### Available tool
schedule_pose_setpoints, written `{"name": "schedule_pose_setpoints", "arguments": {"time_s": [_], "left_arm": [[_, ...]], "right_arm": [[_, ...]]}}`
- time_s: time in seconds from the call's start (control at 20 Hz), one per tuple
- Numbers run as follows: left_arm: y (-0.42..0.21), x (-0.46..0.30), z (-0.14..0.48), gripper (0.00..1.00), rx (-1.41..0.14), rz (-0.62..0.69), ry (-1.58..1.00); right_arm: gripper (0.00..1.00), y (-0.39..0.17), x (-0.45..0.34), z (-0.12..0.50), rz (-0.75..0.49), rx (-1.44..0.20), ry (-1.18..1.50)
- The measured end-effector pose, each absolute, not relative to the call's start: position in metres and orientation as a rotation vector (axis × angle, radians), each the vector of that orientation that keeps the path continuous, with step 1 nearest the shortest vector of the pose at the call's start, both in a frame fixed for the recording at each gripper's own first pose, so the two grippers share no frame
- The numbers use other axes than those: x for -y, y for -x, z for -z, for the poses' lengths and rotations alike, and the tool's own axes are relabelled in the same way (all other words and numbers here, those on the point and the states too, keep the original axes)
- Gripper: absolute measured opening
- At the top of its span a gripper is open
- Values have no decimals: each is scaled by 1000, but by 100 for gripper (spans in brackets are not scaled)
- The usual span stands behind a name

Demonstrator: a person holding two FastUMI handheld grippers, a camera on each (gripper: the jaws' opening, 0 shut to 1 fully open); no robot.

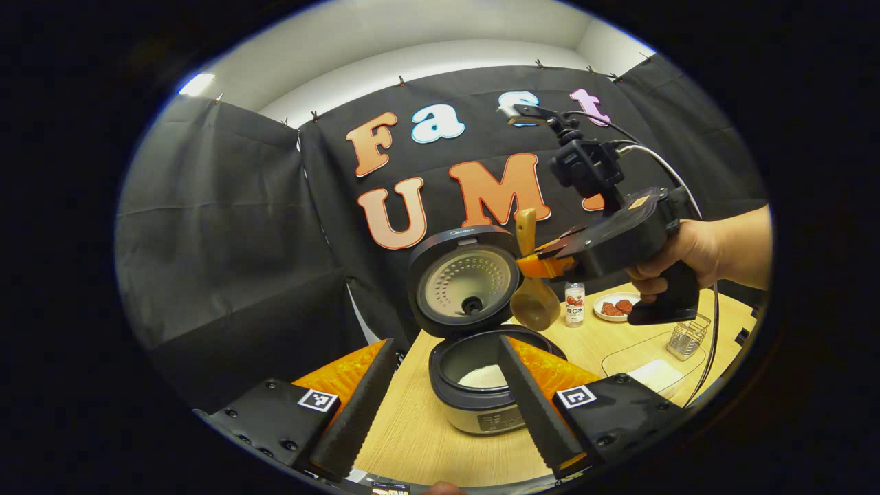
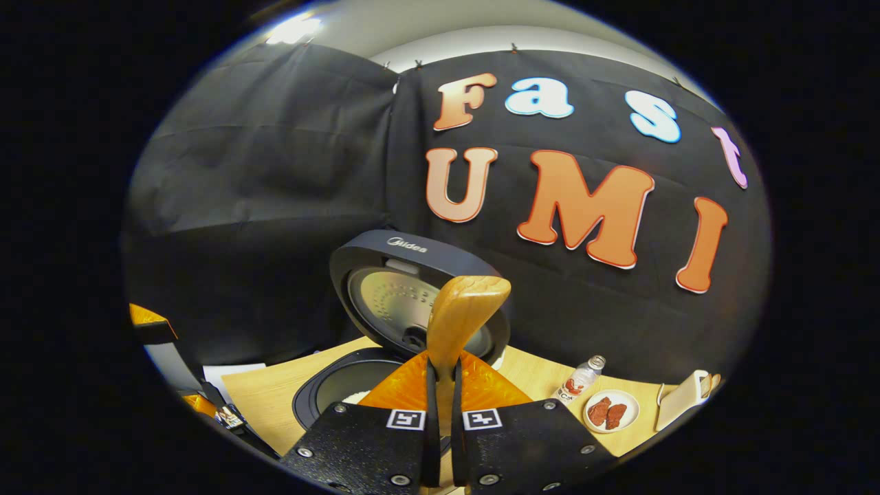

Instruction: Close the left gripper, press the button to open the rice cooker; take a wooden spoon from the chopstick holder with the right hand, scoop a spoonful of rice and pour it into the rice cooker, then put the wooden spoon back into the chopstick holder.

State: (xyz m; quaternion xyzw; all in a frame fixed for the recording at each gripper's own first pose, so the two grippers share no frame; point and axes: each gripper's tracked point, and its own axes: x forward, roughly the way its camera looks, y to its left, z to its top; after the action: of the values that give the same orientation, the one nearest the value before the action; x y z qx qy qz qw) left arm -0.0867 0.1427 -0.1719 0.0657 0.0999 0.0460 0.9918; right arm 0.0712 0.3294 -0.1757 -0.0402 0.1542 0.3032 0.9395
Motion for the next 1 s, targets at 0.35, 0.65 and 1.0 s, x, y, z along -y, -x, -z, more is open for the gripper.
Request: {"name": "schedule_pose_setpoints", "arguments": {"time_s": [0.35, 0.65, 1.0], "left_arm": [[81, -108, 168, 100, -193, -43, -139], [76, -75, 169, 100, -207, 1, -141], [71, -51, 172, 100, -230, 12, -143]], "right_arm": [[6, -68, -207, 193, -427, -404, -9], [6, -54, -111, 222, -262, -478, -47], [6, -34, -26, 259, -118, -550, -75]]}}
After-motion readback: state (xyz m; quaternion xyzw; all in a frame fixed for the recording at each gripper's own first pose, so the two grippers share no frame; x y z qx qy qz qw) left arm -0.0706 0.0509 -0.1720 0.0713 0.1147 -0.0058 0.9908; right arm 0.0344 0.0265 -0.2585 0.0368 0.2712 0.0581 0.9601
